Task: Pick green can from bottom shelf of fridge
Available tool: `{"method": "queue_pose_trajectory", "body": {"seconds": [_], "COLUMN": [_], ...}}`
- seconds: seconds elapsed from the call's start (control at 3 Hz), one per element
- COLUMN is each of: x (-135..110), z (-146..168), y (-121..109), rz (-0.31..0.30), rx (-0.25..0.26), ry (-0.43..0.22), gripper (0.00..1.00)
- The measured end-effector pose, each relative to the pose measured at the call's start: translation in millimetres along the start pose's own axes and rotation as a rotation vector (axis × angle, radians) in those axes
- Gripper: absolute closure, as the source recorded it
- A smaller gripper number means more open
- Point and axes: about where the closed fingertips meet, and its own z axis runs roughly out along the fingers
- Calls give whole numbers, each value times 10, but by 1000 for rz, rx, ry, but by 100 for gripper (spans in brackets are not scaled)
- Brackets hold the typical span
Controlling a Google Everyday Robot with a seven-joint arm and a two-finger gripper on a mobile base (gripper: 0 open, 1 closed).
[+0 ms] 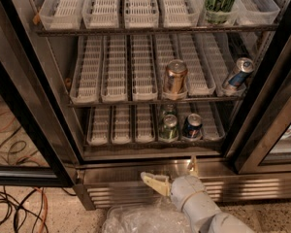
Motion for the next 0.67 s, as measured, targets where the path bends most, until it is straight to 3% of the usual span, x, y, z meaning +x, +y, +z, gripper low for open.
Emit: {"method": "queue_pose_trajectory", "body": {"seconds": [0.67], "x": [192], "z": [458], "y": [-21], "rz": [88], "rx": [51], "ry": [-7], "gripper": [0]}}
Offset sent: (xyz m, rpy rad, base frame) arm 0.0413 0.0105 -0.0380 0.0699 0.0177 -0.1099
